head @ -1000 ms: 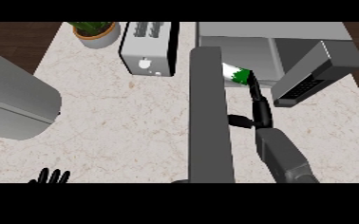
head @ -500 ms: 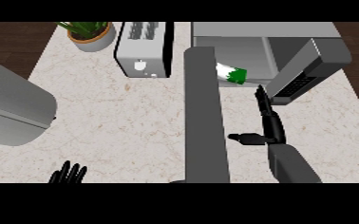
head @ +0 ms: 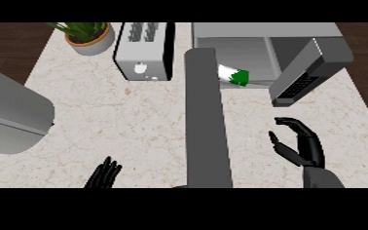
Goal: Pick up the milk, place it into the microwave and close the microwave
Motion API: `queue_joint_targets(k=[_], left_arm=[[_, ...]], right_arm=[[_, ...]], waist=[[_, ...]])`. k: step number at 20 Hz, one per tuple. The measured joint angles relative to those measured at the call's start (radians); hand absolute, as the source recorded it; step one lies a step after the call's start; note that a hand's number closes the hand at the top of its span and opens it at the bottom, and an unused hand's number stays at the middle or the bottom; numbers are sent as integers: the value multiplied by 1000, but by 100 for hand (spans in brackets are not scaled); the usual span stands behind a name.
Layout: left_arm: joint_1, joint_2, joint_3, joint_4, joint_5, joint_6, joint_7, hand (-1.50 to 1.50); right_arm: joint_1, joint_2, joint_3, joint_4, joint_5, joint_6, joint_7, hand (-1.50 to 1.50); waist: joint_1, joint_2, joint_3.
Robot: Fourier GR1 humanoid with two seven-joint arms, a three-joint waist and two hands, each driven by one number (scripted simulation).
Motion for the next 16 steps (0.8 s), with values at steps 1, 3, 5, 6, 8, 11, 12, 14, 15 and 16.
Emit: queue_joint_targets(k=[1,3,5,6,8,11,12,14,15,16], left_arm=[[-21,-6,-17,8,-23,6,15,150],[-46,1,-37,6,-59,7,41,150],[-99,-19,-60,34,-104,24,59,150],[-116,-34,-80,61,-134,35,54,150],[-153,-49,-95,78,-150,36,76,150],[-216,-106,-120,130,-185,70,110,150],[-248,-125,-114,166,-193,78,104,150],[-288,-145,-90,217,-209,105,98,150],[-317,-160,-87,245,-222,124,103,150],[-348,-173,-79,276,-234,136,103,150]], right_arm=[[20,-4,1,-14,-4,6,3,-150],[51,-35,-9,-36,-21,31,11,-150],[85,-64,-20,-64,-43,59,22,-150],[100,-77,-27,-77,-56,73,28,-150],[128,-104,-40,-98,-79,95,38,-150],[156,-137,-60,-119,-115,124,54,-150],[162,-146,-66,-118,-123,129,55,-150],[189,-163,-73,-135,-140,143,57,-150],[199,-173,-76,-135,-146,149,57,-150],[204,-184,-80,-130,-151,155,58,-150]], waist=[[0,0,0],[1,1,0],[-1,1,0],[-1,1,0],[1,1,0],[3,2,1],[4,2,1],[3,2,1],[3,3,1],[4,3,1]])
